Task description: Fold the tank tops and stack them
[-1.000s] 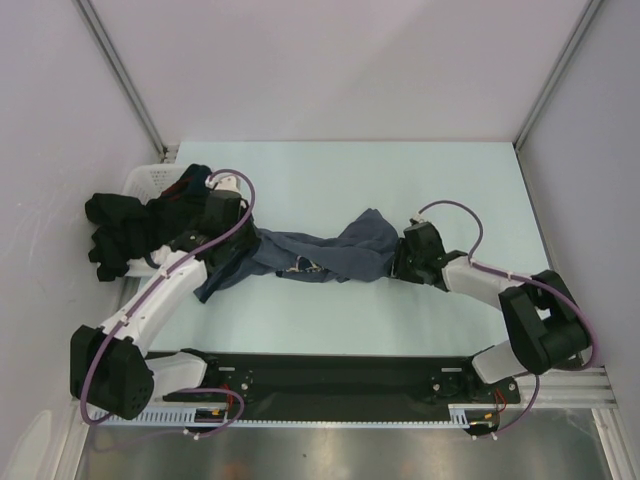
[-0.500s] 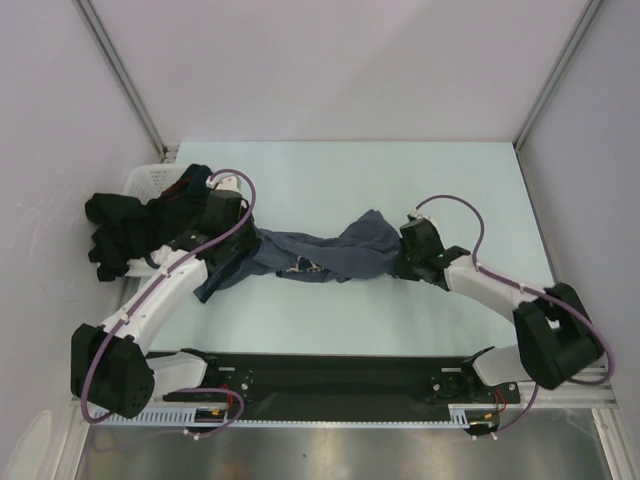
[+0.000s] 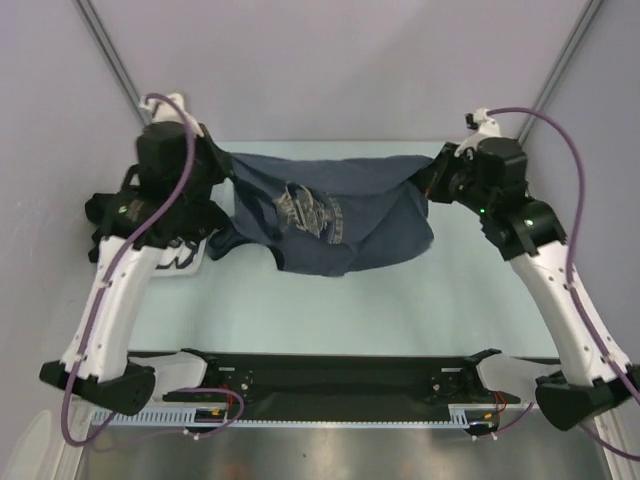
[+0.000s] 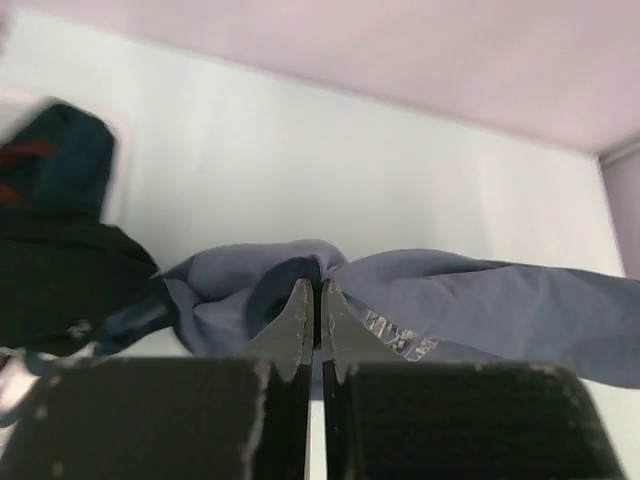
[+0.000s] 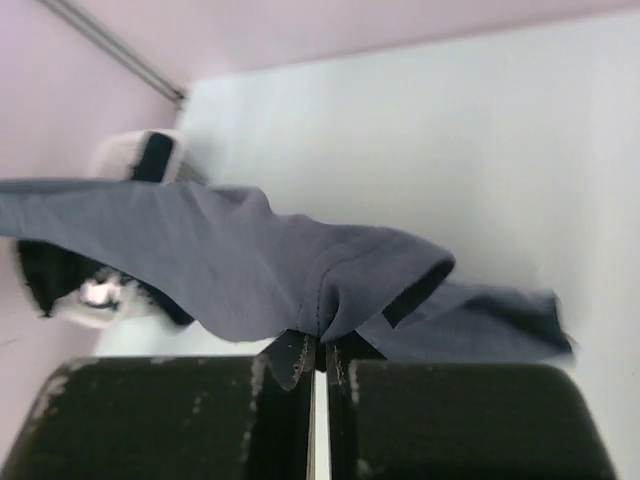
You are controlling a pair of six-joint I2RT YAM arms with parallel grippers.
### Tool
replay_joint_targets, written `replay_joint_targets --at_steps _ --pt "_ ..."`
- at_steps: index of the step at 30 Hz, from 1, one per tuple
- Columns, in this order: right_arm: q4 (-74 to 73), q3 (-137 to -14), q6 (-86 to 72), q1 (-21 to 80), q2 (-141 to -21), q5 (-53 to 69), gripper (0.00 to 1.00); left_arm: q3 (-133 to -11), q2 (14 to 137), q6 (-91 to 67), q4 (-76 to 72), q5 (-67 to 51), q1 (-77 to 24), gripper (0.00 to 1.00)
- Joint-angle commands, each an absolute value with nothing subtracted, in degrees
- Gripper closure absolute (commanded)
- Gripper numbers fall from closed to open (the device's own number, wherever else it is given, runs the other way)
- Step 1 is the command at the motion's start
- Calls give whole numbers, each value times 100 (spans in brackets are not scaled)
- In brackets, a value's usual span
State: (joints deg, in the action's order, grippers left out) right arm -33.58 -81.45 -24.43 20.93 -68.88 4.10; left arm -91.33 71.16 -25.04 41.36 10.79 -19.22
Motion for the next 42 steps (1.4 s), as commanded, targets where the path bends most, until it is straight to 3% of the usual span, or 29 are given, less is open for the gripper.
replay_joint_targets --at_steps 1,4,11,16,20,24,33,37,42 --pt "-4025 -8972 -2303 2109 -6118 887 100 -10369 6452 -2207 5105 1757 -1916 100" --pt "-4183 -9316 -2452 2118 -5531 1299 100 -10854 5813 -2223 5247 1373 -1916 100" --pt "-4350 -9308 -3049 2109 -4458 2144 100 -10442 4441 -2540 5080 484 -1916 100" --pt "-4675 -9290 -3024 2118 -4289 1864 100 -10152 4508 -2549 4808 255 -1907 100" --pt "-4799 -9325 -2752 2118 -4736 1311 100 -9836 5228 -2557 4300 44 -1916 100" --pt "-4791 -8967 -2479 2066 -5692 12 100 -9354 6054 -2558 3736 44 -1916 100" --pt "-2524 -6813 -2768 528 -6846 967 100 -7226 7917 -2962 1276 -299 -1925 100" --pt "-1857 -6758 -2839 80 -7688 1002 100 -7584 9190 -3059 809 -387 -1925 100" --pt "-1328 -7267 -3049 -430 -9068 1283 100 -9260 11077 -2989 992 -466 -1925 100"
